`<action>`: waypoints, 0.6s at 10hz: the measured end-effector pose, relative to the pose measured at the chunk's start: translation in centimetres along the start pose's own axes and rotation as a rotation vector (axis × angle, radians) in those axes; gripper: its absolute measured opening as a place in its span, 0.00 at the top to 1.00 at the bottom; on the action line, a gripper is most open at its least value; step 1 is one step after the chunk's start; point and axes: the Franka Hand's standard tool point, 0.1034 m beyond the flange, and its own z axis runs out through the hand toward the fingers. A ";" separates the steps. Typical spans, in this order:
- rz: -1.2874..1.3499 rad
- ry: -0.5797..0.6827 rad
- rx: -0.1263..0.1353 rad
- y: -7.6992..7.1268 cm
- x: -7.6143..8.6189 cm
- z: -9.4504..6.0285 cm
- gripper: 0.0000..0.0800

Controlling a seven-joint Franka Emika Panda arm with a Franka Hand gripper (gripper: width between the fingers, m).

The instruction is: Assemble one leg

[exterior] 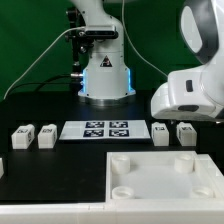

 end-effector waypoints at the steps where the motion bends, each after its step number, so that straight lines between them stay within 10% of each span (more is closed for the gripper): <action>1: 0.014 -0.004 0.006 -0.2 0.2 0.2 0.19; 6: 0.014 -0.015 0.005 -0.1 0.4 1.4 0.19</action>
Offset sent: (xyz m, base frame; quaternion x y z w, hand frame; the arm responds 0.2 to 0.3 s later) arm 0.0000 0.0000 0.0000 0.0000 0.0000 0.0000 1.0000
